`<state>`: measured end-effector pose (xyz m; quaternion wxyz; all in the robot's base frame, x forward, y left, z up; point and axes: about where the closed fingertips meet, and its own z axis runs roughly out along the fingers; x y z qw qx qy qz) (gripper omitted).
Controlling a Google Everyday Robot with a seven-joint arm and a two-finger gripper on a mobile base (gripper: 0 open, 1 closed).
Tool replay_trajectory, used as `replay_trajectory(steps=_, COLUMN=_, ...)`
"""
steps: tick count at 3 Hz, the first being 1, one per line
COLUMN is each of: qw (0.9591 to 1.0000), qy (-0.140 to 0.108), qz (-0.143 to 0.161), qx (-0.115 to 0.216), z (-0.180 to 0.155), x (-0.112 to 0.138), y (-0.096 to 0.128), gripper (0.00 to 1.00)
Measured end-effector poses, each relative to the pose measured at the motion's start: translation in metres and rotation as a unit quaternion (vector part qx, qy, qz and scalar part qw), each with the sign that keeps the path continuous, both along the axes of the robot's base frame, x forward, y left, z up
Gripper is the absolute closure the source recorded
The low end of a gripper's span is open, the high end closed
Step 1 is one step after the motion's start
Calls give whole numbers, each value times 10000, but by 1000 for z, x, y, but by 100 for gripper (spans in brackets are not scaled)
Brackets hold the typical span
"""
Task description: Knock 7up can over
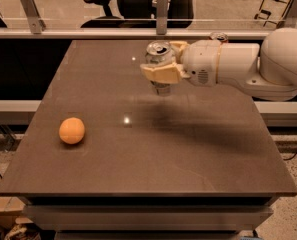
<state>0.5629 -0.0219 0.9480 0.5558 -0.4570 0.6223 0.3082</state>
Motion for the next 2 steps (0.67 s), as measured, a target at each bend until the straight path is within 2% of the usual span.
replay_trajectory(steps=2, qw=9985, qy=85, qz=-354, qx=-421, z=18, x=-20, y=-22, gripper=100)
